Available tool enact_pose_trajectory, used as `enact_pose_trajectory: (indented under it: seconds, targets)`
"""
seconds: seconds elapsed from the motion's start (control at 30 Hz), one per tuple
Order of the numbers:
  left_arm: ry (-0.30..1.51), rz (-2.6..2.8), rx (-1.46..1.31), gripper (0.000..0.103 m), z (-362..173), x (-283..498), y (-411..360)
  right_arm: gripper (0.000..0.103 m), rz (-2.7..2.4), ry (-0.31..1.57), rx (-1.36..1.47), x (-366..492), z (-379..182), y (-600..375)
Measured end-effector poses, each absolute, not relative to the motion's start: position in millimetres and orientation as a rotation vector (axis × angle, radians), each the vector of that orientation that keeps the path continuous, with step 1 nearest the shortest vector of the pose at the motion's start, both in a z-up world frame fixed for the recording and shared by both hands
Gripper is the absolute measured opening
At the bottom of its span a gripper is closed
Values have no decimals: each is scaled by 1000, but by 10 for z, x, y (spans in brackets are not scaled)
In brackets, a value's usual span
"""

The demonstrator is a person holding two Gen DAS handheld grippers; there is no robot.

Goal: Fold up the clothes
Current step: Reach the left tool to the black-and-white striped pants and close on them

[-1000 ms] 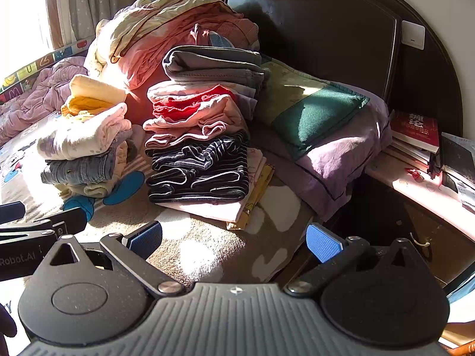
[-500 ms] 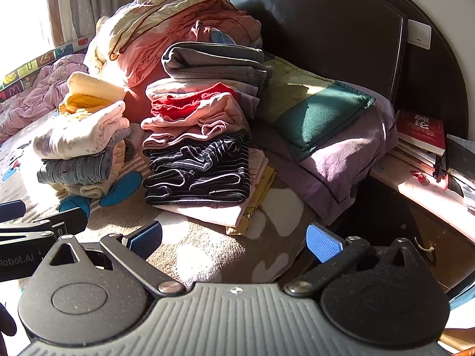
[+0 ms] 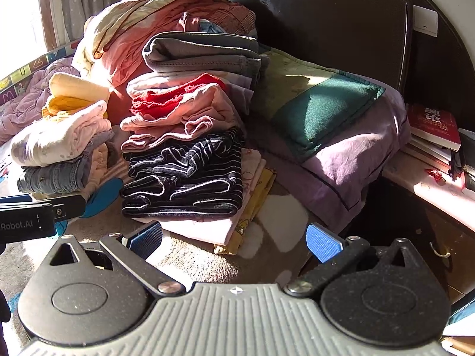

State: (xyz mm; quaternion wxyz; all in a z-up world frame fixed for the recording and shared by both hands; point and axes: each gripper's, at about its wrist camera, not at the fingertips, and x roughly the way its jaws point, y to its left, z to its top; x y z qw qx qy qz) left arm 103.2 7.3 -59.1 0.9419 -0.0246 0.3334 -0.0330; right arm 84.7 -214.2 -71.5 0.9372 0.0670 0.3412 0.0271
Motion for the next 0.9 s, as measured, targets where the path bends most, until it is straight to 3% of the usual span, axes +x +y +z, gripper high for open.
enact_pose_trajectory:
  seconds: [0.2, 0.3, 0.43, 0.8, 0.87, 0.9]
  targets:
    - [719, -100, -6, 103, -867, 1336, 21, 102, 82, 649, 226, 1032, -820, -2191]
    - [724, -130, -38, 96, -1023, 1508, 28, 102, 88, 650, 213, 1138, -870, -2183]
    - [743, -175, -116, 72, -1199, 1727, 74, 102, 86, 681, 186, 1242, -967, -2148]
    - [769, -195, -152, 42, -1416, 2041, 41, 102, 82, 754, 232, 1400, -1213, -2077]
    - [765, -190, -133, 14, -1400, 2049, 28, 102, 81, 761, 239, 1389, -1229, -2069]
    - [763, -187, -124, 8, -1392, 2053, 21, 102, 80, 765, 241, 1378, -1235, -2065]
